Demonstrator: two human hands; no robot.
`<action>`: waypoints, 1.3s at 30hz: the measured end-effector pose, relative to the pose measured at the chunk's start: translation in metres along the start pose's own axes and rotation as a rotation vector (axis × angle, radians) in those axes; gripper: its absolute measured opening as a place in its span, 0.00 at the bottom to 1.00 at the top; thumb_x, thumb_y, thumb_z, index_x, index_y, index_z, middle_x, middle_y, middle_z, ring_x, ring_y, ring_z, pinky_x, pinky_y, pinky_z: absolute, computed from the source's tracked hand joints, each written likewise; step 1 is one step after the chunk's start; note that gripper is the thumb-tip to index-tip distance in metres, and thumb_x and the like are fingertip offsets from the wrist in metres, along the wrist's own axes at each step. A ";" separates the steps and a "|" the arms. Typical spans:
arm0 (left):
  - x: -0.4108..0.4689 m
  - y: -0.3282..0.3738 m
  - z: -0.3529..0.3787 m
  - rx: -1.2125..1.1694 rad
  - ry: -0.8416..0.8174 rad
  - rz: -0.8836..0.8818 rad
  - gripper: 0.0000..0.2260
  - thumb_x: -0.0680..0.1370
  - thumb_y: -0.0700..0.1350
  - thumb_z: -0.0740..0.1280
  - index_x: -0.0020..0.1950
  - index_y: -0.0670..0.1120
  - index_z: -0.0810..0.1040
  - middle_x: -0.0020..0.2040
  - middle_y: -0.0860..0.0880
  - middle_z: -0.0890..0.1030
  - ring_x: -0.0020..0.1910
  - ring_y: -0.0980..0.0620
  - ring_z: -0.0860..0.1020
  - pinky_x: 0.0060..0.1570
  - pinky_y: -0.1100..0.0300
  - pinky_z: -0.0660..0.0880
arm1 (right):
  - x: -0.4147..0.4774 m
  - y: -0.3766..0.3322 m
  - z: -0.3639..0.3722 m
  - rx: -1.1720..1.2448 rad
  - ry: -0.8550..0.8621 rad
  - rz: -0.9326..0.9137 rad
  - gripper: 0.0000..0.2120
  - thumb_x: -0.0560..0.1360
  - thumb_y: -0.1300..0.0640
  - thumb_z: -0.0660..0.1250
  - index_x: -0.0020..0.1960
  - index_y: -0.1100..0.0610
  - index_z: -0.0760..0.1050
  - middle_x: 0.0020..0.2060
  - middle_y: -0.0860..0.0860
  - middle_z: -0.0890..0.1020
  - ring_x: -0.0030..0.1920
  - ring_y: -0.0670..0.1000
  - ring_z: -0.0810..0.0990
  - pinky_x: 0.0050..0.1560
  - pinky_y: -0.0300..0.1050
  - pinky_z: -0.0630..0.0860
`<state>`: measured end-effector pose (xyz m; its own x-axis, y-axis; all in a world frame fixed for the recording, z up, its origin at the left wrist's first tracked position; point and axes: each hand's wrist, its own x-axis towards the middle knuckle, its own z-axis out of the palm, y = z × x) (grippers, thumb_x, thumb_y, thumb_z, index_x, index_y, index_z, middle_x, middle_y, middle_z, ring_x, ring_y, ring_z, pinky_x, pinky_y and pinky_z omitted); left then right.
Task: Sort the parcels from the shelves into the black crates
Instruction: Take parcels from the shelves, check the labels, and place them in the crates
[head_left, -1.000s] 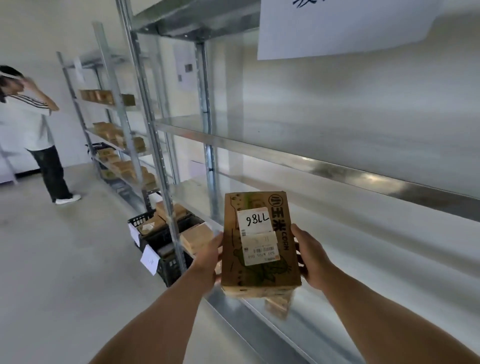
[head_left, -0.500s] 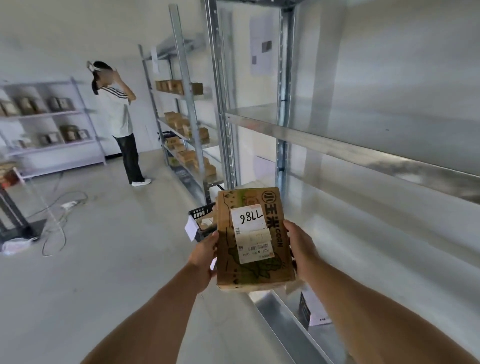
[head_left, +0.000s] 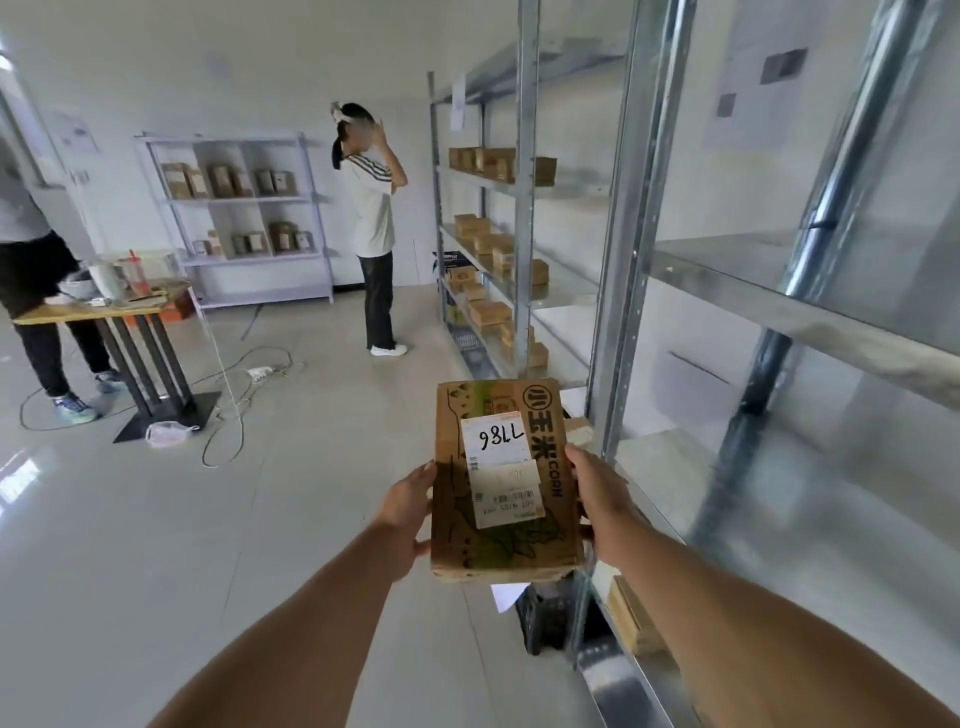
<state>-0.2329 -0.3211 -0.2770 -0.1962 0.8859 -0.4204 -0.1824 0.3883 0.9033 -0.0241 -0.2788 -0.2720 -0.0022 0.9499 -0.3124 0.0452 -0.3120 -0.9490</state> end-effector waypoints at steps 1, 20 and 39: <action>0.019 0.008 -0.012 0.002 0.002 0.006 0.16 0.84 0.55 0.56 0.65 0.51 0.77 0.66 0.48 0.76 0.69 0.45 0.70 0.68 0.34 0.66 | 0.020 -0.003 0.016 0.010 -0.008 0.000 0.23 0.84 0.42 0.56 0.53 0.58 0.80 0.46 0.57 0.86 0.51 0.59 0.84 0.59 0.56 0.76; 0.398 0.189 -0.059 0.122 -0.161 -0.039 0.20 0.85 0.59 0.49 0.55 0.53 0.78 0.67 0.53 0.74 0.68 0.46 0.70 0.67 0.39 0.64 | 0.358 -0.097 0.156 0.194 0.165 0.140 0.17 0.80 0.40 0.63 0.56 0.52 0.79 0.53 0.53 0.85 0.59 0.60 0.79 0.69 0.68 0.68; 0.716 0.294 0.095 0.433 -0.367 -0.081 0.21 0.81 0.66 0.48 0.58 0.59 0.76 0.56 0.54 0.77 0.57 0.48 0.72 0.67 0.39 0.62 | 0.667 -0.153 0.099 0.350 0.243 0.262 0.27 0.81 0.32 0.53 0.52 0.54 0.77 0.50 0.57 0.84 0.54 0.60 0.81 0.67 0.67 0.71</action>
<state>-0.3351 0.4517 -0.3040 0.1636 0.8489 -0.5025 0.2441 0.4587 0.8544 -0.1313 0.4007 -0.3387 0.1989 0.8021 -0.5631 -0.3252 -0.4880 -0.8100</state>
